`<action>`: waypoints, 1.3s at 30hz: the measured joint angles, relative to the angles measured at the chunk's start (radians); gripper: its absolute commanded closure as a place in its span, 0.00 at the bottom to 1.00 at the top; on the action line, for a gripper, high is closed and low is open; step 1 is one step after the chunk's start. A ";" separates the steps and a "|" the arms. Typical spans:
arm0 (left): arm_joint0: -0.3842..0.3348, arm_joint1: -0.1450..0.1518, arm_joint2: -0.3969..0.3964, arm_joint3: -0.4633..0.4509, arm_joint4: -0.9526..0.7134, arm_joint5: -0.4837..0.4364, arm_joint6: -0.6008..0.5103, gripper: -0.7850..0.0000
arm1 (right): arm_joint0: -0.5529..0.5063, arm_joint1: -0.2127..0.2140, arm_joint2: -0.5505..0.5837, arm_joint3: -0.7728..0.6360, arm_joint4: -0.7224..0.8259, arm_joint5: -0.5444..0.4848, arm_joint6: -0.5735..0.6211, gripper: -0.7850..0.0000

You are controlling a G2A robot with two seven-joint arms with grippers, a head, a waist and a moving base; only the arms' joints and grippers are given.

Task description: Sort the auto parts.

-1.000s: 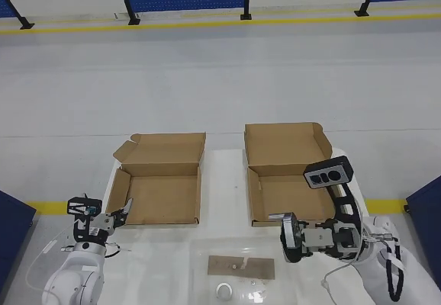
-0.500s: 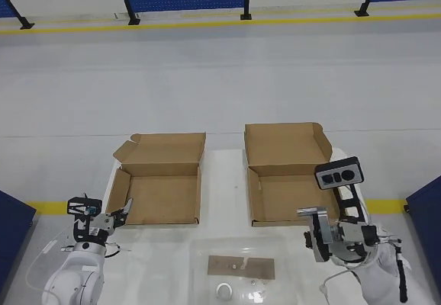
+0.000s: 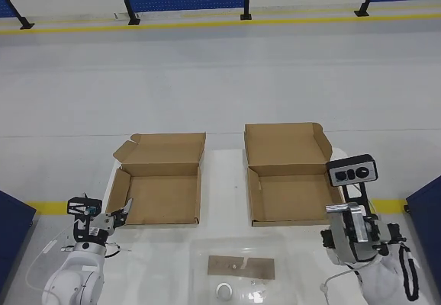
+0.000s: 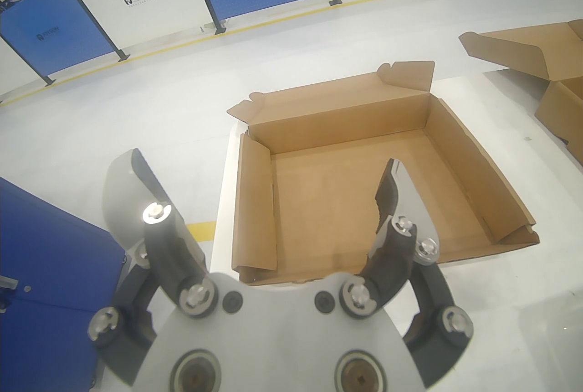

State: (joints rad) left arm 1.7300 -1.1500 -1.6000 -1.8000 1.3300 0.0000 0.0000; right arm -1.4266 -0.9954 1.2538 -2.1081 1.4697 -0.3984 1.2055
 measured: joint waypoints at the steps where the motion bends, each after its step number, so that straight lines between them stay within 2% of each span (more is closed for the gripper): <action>1: 0.000 0.000 0.000 0.000 0.000 0.000 0.000 0.00 | 0.000 0.000 0.000 0.000 0.000 0.000 0.000 1.00; 9: 0.000 0.000 0.000 0.000 0.000 0.000 0.000 0.00 | -0.018 -0.022 -0.009 -0.012 0.099 0.014 -0.116 1.00; 14: 0.000 0.000 0.000 0.000 0.000 0.000 0.000 0.00 | -0.024 -0.032 -0.004 -0.012 0.079 0.032 -0.164 1.00; 32: 0.000 0.000 0.000 0.000 0.000 0.000 0.000 0.00 | -0.028 -0.046 0.003 -0.008 0.053 0.048 -0.158 1.00; 39: 0.000 0.000 0.000 0.000 0.000 0.000 0.000 0.00 | -0.043 -0.048 0.060 -0.002 -0.096 0.049 -0.172 1.00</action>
State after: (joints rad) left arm 1.7300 -1.1500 -1.6000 -1.8000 1.3300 0.0000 0.0000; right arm -1.4694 -1.0435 1.3135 -2.1104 1.3732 -0.3491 1.0331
